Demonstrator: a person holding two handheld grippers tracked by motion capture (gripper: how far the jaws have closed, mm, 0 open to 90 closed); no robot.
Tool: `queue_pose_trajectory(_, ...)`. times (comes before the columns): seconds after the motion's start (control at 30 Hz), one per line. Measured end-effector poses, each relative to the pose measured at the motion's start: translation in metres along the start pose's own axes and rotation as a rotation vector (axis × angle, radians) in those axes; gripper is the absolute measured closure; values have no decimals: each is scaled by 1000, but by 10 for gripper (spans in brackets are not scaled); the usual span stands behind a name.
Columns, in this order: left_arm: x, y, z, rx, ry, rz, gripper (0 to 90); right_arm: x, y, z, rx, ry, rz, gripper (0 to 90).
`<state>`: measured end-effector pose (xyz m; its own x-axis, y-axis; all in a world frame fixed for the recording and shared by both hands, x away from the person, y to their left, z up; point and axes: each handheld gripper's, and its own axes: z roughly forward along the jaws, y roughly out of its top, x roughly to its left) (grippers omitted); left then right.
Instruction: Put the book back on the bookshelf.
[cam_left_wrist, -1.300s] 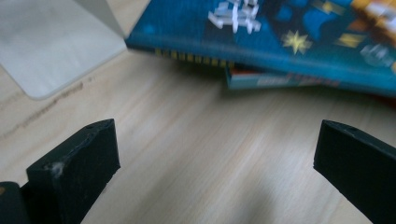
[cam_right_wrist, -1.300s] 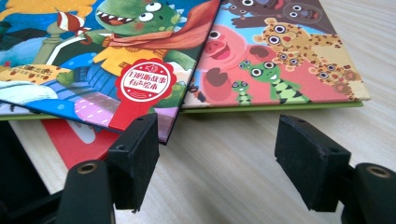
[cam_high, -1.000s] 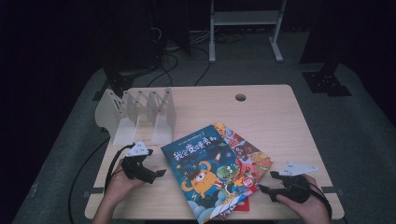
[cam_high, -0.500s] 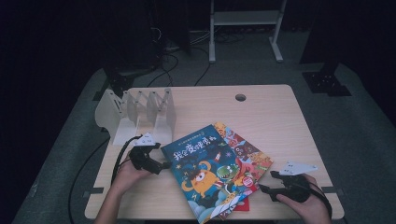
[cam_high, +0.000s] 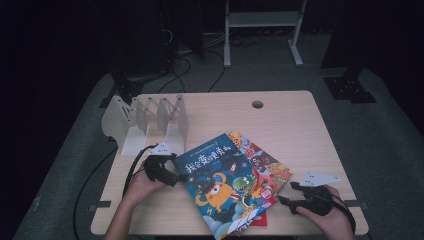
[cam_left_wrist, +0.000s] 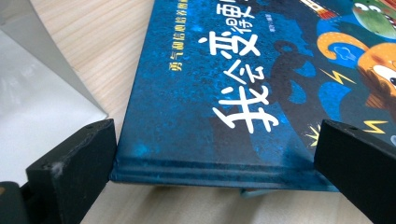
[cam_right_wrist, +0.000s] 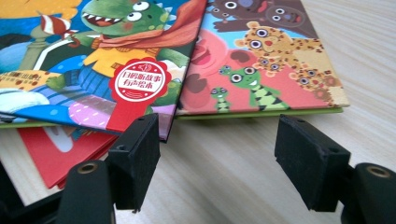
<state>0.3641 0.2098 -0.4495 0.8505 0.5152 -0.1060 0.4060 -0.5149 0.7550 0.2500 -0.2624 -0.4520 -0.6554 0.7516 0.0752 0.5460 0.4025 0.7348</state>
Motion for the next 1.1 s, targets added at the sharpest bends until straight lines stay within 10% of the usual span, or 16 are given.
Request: queue_pose_trajectory(1.1, -18, 7, 8, 28, -58, 42, 0, -47, 40, 34, 22, -145, 39, 279)
